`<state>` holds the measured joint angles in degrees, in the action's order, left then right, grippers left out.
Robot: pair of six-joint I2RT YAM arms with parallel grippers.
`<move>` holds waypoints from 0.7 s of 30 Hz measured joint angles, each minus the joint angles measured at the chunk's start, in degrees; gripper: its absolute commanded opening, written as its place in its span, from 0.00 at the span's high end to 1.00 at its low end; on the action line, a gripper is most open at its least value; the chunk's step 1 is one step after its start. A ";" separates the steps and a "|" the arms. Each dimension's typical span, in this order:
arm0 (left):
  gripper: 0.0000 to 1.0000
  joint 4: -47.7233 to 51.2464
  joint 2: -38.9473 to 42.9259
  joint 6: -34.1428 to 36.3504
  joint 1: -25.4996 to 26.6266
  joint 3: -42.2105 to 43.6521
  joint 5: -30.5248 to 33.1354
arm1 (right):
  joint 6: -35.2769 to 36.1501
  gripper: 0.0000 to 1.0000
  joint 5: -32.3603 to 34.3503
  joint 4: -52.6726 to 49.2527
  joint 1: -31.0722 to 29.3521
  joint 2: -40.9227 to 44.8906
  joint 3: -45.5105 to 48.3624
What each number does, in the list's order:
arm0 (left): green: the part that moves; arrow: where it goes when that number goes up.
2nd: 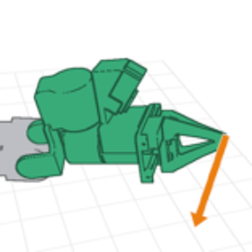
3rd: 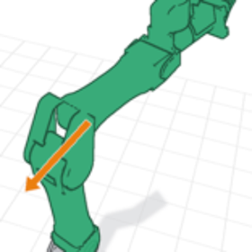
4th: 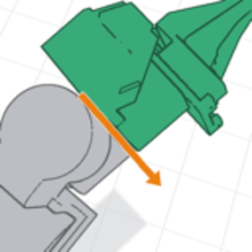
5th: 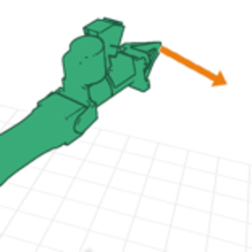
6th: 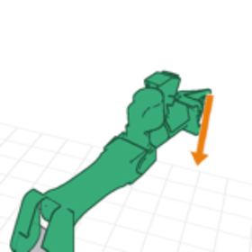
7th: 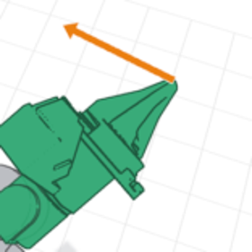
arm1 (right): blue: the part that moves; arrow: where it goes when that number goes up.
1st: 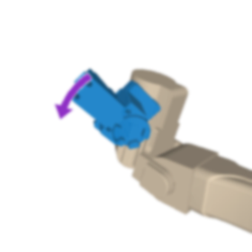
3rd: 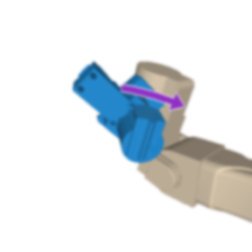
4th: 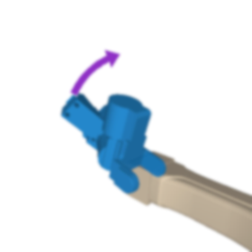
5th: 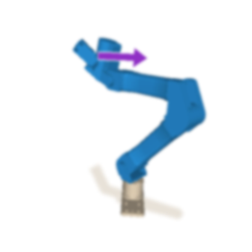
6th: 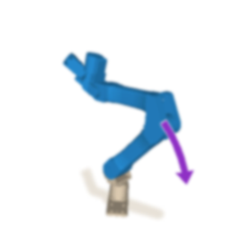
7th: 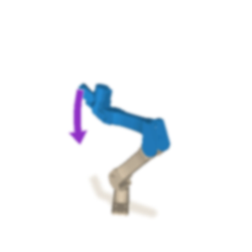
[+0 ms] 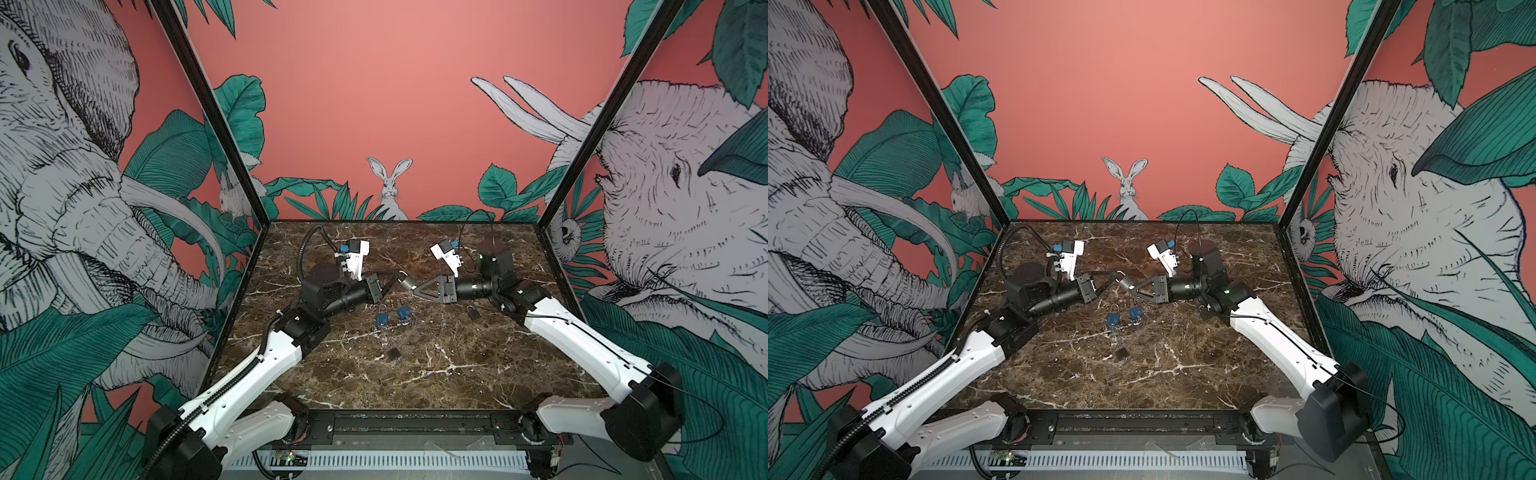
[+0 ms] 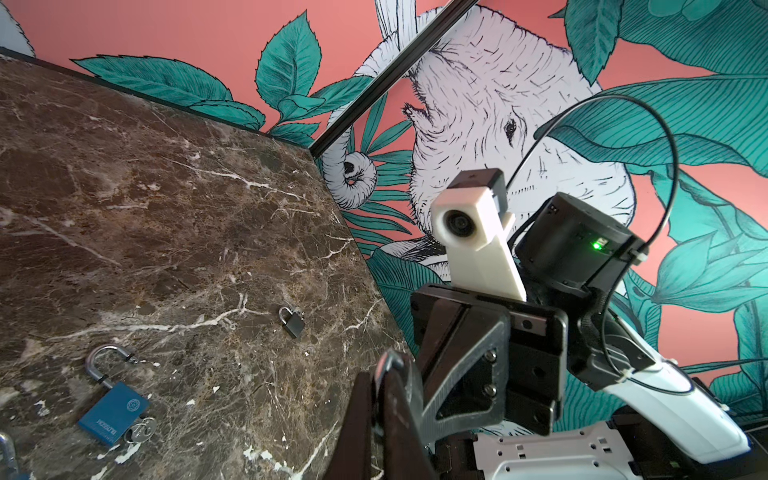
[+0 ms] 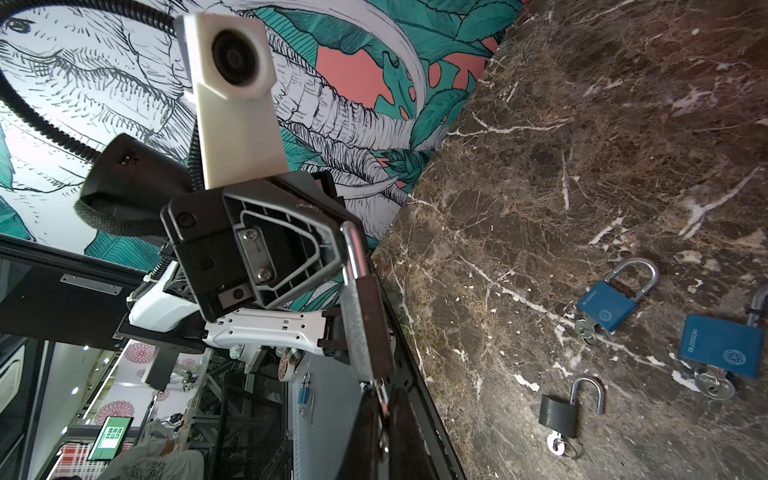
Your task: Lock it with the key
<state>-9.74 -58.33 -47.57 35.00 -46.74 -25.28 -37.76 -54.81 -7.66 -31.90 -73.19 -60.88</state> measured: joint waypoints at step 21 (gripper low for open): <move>1.00 -0.83 0.42 -2.45 -4.59 0.00 -4.68 | -3.21 1.00 -0.09 7.23 -0.02 1.84 4.85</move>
<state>-10.57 -57.91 -50.02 30.41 -46.74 -29.95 -40.97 -54.89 -0.43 -31.92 -71.35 -56.03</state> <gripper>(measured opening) 0.071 0.048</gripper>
